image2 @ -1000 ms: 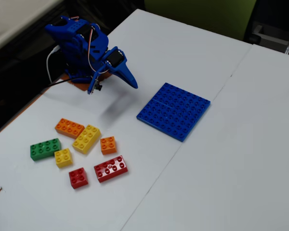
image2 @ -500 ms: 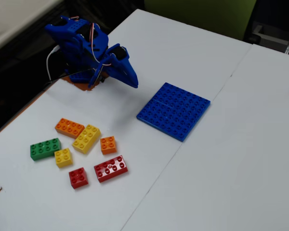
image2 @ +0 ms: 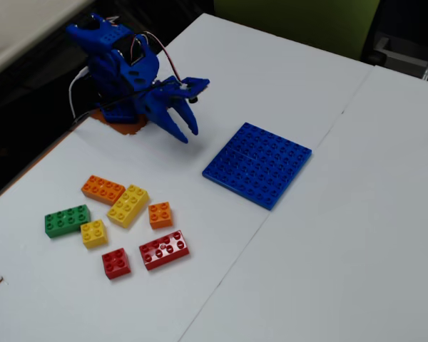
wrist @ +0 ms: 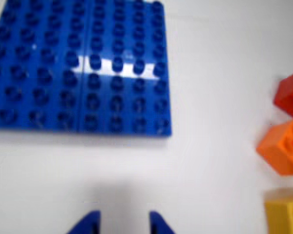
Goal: Pick up the 2x4 orange block and go up the 8x8 blue block.
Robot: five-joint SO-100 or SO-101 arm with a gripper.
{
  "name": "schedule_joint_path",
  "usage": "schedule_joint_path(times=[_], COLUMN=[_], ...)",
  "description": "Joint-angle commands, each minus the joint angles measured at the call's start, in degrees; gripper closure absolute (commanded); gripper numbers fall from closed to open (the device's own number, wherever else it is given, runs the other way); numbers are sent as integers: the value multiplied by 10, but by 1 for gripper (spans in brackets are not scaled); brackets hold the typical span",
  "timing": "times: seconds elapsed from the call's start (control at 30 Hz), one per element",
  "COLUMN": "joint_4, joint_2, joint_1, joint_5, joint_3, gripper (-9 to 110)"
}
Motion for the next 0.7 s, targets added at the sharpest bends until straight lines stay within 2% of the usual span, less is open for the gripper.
schedule_joint_path(times=[0.0, 0.23, 0.4, 0.57, 0.67], joint_4=[105, 222, 226, 165, 147], joint_2=[-182, -388, -483, -548, -586], joint_1=[54, 257, 360, 458, 482], joint_5=[-112, -445, -597, -702, -663], joint_3=[-210, -413, -492, -496, -498], gripper=[85, 79, 80, 78, 75])
